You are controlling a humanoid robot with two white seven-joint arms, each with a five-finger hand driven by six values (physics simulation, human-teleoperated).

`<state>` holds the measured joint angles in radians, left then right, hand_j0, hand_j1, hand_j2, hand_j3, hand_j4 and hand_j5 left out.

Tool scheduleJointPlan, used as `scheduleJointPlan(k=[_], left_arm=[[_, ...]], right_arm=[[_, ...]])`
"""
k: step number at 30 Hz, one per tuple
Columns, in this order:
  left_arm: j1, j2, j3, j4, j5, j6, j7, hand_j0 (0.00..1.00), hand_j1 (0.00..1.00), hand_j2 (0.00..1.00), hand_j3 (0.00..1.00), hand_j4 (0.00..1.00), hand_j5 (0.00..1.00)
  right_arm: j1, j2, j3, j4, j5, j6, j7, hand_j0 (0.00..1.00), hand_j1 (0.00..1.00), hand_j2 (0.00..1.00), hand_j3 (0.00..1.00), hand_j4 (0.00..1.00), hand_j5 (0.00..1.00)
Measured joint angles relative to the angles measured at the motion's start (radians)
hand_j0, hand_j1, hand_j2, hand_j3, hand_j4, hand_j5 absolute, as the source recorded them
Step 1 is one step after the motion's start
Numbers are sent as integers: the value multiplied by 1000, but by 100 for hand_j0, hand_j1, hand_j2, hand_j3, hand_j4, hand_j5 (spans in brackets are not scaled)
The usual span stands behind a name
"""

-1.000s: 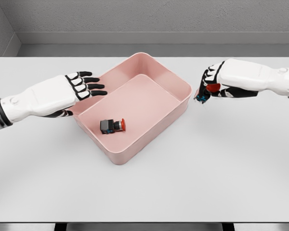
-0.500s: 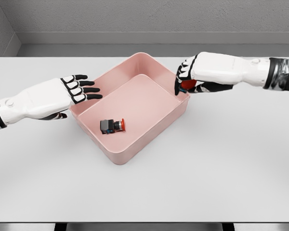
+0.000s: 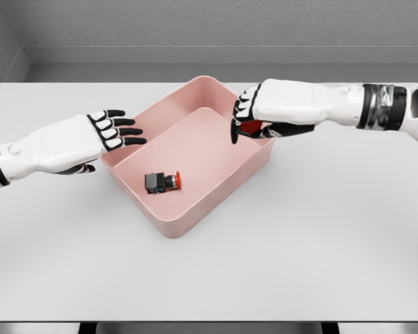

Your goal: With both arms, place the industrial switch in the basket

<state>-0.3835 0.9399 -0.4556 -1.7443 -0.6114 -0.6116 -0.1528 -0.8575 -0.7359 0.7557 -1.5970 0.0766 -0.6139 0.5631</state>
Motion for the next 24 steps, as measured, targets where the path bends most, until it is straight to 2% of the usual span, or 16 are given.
scheduleJointPlan(k=[6, 10, 24], left_arm=[[0, 1, 0, 1, -15, 0, 4, 100, 100, 100, 100, 100, 100], [0, 1, 0, 3, -17, 0, 5, 100, 100, 100, 100, 100, 100], [2, 1, 0, 6, -20, 0, 5, 100, 100, 100, 100, 100, 100]], right_arm=[[-31, 31, 18, 19, -1, 0, 0, 47, 47, 47, 47, 47, 47], [-74, 74, 51, 64, 0, 0, 0, 47, 47, 47, 47, 47, 47], [-107, 157, 83, 168, 2, 0, 25, 46, 46, 46, 46, 46, 46]])
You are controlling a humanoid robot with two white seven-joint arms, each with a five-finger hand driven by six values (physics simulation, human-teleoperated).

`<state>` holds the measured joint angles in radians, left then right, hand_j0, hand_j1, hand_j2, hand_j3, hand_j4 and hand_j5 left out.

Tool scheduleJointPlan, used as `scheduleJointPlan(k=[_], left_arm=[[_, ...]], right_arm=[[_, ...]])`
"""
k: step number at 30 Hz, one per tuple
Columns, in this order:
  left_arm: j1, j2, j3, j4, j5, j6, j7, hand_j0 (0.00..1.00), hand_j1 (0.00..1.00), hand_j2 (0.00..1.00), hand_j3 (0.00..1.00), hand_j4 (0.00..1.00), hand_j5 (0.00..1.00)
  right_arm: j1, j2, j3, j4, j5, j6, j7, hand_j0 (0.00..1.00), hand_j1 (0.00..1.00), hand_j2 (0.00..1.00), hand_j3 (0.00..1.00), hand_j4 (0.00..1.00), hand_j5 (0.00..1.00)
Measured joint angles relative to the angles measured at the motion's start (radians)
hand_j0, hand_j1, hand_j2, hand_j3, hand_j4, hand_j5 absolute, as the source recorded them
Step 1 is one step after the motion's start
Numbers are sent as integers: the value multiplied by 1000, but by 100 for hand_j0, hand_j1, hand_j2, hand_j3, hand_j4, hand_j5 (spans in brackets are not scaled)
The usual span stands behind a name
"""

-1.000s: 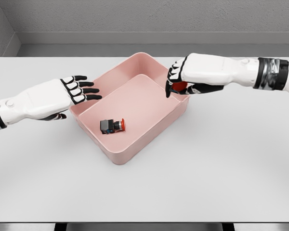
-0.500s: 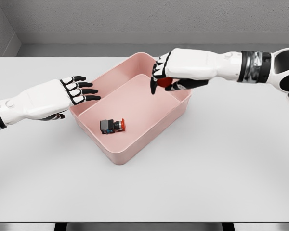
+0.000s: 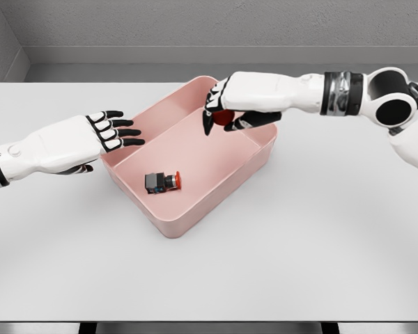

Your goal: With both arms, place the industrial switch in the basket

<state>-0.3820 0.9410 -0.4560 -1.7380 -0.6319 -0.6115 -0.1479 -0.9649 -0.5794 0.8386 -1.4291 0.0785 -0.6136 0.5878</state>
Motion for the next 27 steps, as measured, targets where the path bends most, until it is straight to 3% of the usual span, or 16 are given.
scheduleJointPlan(k=[21, 22, 23, 24, 25, 27], left_arm=[[0, 14, 0, 0, 2, 0, 2, 100, 100, 100, 100, 100, 100], [0, 14, 0, 0, 2, 0, 2, 100, 100, 100, 100, 100, 100], [0, 14, 0, 0, 2, 0, 2, 100, 100, 100, 100, 100, 100], [0, 14, 0, 0, 2, 0, 2, 100, 100, 100, 100, 100, 100], [0, 14, 0, 0, 2, 0, 2, 100, 100, 100, 100, 100, 100], [0, 14, 0, 0, 2, 0, 2, 100, 100, 100, 100, 100, 100]], right_arm=[[-44, 124, 63, 163, 13, 0, 8, 47, 47, 47, 47, 47, 47], [-46, 133, 64, 174, 17, 0, 9, 50, 50, 50, 50, 50, 50], [-46, 143, 66, 187, 24, 0, 10, 63, 63, 63, 63, 63, 63], [-46, 152, 67, 200, 30, 0, 9, 87, 87, 87, 87, 87, 87], [-46, 158, 67, 211, 34, 0, 7, 100, 100, 100, 100, 100, 100], [-44, 165, 67, 225, 39, 0, 3, 100, 100, 100, 100, 100, 100]])
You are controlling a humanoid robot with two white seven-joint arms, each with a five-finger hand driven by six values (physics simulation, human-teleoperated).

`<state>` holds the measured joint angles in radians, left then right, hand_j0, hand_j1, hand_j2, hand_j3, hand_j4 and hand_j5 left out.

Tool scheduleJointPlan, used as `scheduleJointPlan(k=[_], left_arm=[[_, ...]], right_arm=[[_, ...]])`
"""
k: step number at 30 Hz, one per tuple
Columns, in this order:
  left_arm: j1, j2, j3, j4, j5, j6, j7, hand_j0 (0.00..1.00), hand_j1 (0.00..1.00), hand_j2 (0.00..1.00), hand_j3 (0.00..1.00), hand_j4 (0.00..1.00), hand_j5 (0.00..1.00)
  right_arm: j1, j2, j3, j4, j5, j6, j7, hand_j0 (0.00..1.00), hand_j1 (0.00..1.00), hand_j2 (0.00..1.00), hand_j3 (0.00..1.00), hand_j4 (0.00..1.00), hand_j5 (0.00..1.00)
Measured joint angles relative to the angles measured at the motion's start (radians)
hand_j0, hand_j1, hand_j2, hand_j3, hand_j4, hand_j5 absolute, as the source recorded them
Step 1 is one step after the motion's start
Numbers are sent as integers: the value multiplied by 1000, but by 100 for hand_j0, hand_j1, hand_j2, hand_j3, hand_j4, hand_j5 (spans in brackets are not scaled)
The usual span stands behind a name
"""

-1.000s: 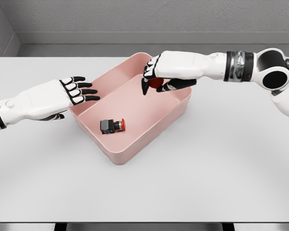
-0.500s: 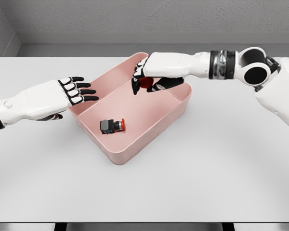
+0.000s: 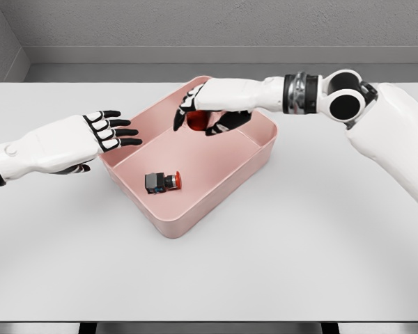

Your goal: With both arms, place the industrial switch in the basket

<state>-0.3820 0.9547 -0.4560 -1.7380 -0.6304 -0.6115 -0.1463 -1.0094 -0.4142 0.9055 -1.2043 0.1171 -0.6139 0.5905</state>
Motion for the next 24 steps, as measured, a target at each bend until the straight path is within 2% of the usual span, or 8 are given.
scheduleJointPlan(k=[7, 15, 22, 24], left_arm=[[0, 0, 1, 0, 0, 0, 0, 100, 100, 100, 100, 100, 100], [0, 8, 4, 0, 3, 0, 0, 100, 100, 100, 100, 100, 100], [0, 22, 5, 5, 4, 0, -1, 100, 100, 100, 100, 100, 100], [0, 22, 4, 9, 4, 0, -1, 100, 100, 100, 100, 100, 100]], right_arm=[[-3, -2, -4, 10, 4, 0, -4, 100, 100, 100, 100, 100, 100], [34, -170, -88, -4, -11, 0, -5, 100, 100, 100, 100, 100, 100], [77, -291, -129, -3, -72, 0, -6, 100, 100, 100, 100, 100, 100], [143, -321, -152, -1, -85, -1, -5, 100, 100, 100, 100, 100, 100]])
